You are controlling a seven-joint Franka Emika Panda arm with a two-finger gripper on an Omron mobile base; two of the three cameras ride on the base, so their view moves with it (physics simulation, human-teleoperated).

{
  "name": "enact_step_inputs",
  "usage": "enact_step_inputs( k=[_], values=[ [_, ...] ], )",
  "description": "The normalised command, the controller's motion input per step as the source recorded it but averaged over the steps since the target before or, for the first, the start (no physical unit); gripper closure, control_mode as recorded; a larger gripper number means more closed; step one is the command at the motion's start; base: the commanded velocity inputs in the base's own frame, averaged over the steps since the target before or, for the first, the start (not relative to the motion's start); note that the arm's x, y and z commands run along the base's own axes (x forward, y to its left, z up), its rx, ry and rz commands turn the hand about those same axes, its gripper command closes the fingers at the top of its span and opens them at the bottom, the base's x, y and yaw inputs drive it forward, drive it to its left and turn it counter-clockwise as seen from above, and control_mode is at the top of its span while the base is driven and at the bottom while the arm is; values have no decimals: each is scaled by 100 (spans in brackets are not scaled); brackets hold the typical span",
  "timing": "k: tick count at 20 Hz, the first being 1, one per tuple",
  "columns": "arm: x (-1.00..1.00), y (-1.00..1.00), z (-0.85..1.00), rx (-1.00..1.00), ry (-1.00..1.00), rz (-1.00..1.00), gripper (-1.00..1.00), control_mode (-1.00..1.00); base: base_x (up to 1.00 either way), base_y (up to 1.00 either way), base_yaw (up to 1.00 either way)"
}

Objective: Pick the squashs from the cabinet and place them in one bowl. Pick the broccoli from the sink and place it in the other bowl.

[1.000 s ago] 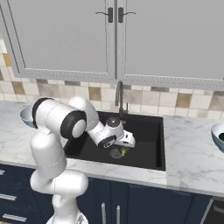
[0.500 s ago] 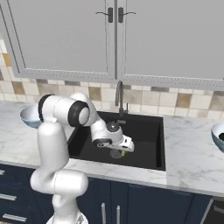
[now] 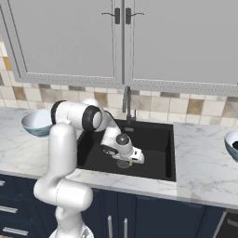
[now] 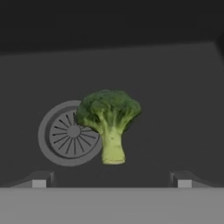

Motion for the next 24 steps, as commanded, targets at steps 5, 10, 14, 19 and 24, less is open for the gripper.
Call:
enact_step_inputs(
  k=[5,10,14,19,24],
  values=[
    [43,0,-14,0,0,2,-100,-100,0,0,0],
    [47,-8,-13,0,0,1,-100,-100,0,0,0],
    [51,-20,-17,0,0,2,-100,-100,0,0,0],
    [28,-27,-21,0,4,0,-100,-100,0,0,0],
    [13,0,-12,1,2,0,100,-100,0,0,0]
  ],
)
